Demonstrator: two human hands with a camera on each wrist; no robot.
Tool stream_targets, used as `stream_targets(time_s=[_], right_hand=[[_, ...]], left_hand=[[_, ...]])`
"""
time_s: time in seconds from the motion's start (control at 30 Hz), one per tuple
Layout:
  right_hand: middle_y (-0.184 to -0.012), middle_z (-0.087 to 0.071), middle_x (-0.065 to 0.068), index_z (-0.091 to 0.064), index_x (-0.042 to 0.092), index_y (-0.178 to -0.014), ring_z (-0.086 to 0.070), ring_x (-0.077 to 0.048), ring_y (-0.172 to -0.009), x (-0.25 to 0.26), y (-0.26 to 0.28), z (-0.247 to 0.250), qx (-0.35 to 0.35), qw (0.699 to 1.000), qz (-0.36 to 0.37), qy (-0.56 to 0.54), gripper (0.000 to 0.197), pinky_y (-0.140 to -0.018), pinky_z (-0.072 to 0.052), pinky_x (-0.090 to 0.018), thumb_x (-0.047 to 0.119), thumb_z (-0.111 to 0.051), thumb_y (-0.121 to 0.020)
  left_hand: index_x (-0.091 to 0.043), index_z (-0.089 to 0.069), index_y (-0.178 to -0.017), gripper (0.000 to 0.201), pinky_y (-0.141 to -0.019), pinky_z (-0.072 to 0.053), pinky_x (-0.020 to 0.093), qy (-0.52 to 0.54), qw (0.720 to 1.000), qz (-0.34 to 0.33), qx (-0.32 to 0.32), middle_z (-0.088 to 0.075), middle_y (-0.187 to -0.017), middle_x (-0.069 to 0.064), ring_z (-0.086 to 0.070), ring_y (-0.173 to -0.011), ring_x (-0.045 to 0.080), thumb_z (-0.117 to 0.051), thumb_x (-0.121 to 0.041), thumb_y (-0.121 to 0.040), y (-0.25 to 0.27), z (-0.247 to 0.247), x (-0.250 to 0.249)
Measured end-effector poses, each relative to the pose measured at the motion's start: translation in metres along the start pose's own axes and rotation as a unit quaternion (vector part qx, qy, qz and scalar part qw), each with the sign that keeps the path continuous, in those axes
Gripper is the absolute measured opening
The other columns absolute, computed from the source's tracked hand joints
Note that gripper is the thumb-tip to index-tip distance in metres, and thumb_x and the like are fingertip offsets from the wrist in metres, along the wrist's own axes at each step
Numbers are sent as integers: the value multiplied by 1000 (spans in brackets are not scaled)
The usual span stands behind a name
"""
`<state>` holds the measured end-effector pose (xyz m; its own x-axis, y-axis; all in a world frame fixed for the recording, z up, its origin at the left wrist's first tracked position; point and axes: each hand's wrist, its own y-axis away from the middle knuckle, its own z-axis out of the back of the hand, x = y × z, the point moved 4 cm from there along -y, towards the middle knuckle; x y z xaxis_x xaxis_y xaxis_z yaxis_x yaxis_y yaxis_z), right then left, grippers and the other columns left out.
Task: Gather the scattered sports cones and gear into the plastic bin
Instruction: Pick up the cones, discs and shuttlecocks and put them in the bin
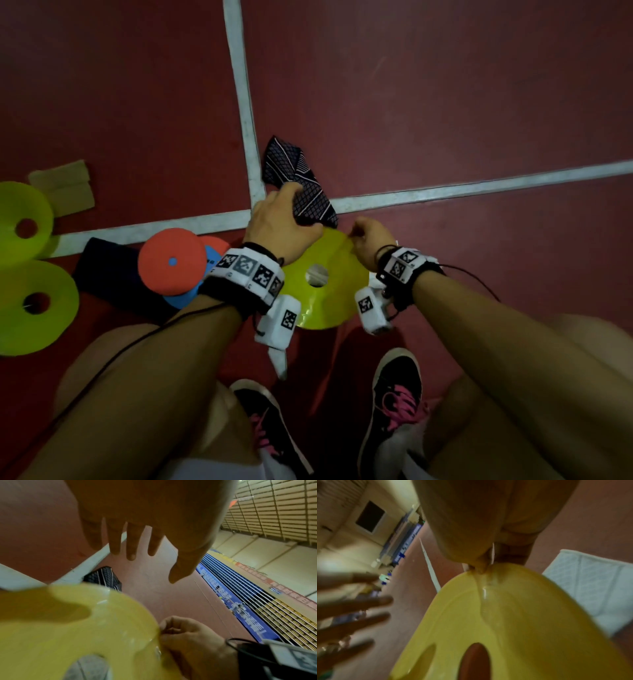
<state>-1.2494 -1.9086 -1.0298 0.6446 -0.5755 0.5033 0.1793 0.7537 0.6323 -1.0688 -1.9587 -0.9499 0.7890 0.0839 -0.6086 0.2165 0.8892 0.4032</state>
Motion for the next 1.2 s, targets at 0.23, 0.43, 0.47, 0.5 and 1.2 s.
stream_targets(time_s=[0.23,0.43,0.47,0.5,1.2], right_hand=[[-68,-52,-3,-50,23,-73,-51,-22,-62,23,-25,10,-64,979,-9,-191,34,-60,-49,-36,-8,-41,-86],[-61,-47,-4,-49,19,-72,-40,-15,-50,18,-13,-5,-72,952,-67,-290,34,-36,-35,-14,-9,-43,-90],[-62,-47,-4,-49,19,-73,-41,-15,-51,22,-10,-9,-64,951,-58,-296,33,-38,-36,-16,-9,-44,-90],[-63,-48,-3,-50,19,-73,-42,-15,-52,27,-7,-13,-60,952,-45,-296,33,-43,-38,-18,-9,-45,-89],[-114,-60,-7,-14,19,-152,-50,-29,-114,-56,-6,-105,-13,940,-8,342,69,-96,-39,-46,14,-48,-92]], left_hand=[[-24,-59,-117,51,-82,-49,33,261,957,121,-19,-58,-119,-1,-59,-102,16,-79,-43,-74,-4,40,20],[-33,-59,-109,54,-90,-52,52,316,935,156,32,-66,-110,-5,-65,-100,19,-75,-55,-63,10,37,9],[-36,-59,-111,58,-90,-51,55,335,927,157,60,-67,-112,-6,-65,-102,20,-75,-57,-60,14,32,5],[-40,-57,-116,65,-91,-50,58,340,925,153,77,-66,-116,-5,-64,-105,22,-75,-59,-56,17,27,1],[-45,-10,-150,104,-100,-36,40,15,994,59,-94,-36,-142,5,-40,-127,30,-76,-39,-69,22,58,29]])
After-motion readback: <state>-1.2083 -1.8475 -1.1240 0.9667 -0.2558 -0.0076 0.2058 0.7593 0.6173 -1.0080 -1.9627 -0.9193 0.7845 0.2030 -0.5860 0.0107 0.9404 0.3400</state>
